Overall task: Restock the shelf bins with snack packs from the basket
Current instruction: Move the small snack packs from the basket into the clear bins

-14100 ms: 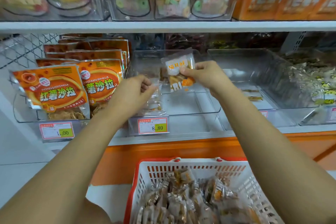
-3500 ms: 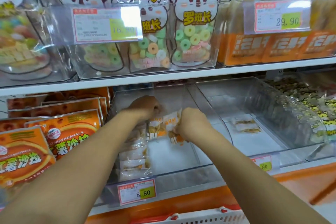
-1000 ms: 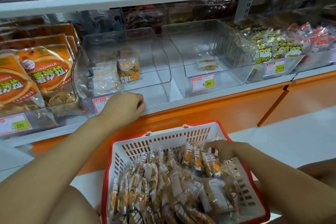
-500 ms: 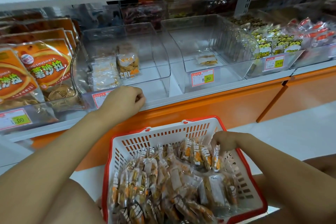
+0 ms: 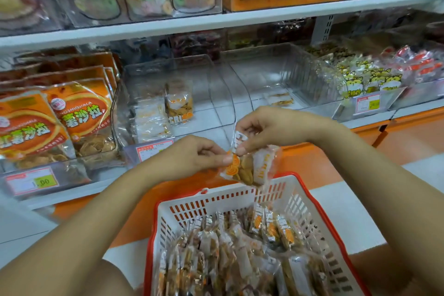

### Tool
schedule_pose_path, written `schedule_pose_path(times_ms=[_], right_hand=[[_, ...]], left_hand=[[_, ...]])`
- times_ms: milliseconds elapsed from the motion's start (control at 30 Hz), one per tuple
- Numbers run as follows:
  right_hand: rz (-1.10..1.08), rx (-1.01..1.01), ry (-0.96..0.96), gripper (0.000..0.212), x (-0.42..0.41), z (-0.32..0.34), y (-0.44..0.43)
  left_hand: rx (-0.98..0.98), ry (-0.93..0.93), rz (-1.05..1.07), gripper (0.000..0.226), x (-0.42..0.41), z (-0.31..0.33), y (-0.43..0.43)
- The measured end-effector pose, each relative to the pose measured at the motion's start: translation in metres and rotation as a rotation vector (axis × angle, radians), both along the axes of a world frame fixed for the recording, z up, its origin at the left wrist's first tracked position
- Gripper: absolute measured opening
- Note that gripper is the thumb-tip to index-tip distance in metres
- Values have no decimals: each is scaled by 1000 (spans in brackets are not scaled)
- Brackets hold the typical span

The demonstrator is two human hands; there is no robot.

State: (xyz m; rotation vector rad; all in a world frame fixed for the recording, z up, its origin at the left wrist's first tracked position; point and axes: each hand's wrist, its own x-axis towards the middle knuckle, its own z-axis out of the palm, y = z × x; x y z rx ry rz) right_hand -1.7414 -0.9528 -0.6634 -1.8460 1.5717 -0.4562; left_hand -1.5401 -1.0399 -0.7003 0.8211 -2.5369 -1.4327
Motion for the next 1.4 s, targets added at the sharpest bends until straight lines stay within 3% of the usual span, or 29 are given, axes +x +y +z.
schedule_pose_path(times_ms=[100, 200, 333, 433, 567, 633, 700, 833, 900, 967, 1133, 1233, 1400], right_hand=[[0, -63, -4, 36, 14, 30, -15], [-78, -96, -101, 24, 23, 37, -32], [-372, -219, -314, 35, 21, 28, -59], [-503, -72, -514, 42, 23, 19, -75], [-441, 81, -620, 17, 47, 7, -94], [-474, 1, -649, 13, 53, 4, -107], [-544, -125, -571, 25, 50, 4, -122], [-681, -151, -89, 27, 34, 7, -154], [-662, -80, 142, 32, 38, 5, -166], [-638, -18, 236, 33, 46, -4, -180], [-667, 140, 138, 29, 55, -43, -208], [-712, 97, 204, 27, 56, -63, -218], [-756, 45, 158, 22, 60, -66, -228]], left_hand=[[87, 134, 26, 17, 0, 16, -1], [136, 203, 112, 14, 5, 20, -7], [394, 393, 336, 18, 10, 16, -23], [566, 580, 544, 16, 10, 15, -42], [561, 651, 585, 15, 8, 12, -62], [453, 576, 607, 8, 7, 11, -67], [176, 395, 692, 4, 10, 11, -76], [-457, 88, 733, 14, 24, -5, -103], [-614, -13, 664, 16, 25, -14, -110], [-652, -72, 610, 21, 23, -20, -114], [-672, -137, 604, 34, 23, -22, -120], [-693, -164, 589, 36, 23, -23, -120], [-697, -169, 585, 36, 22, -21, -119]])
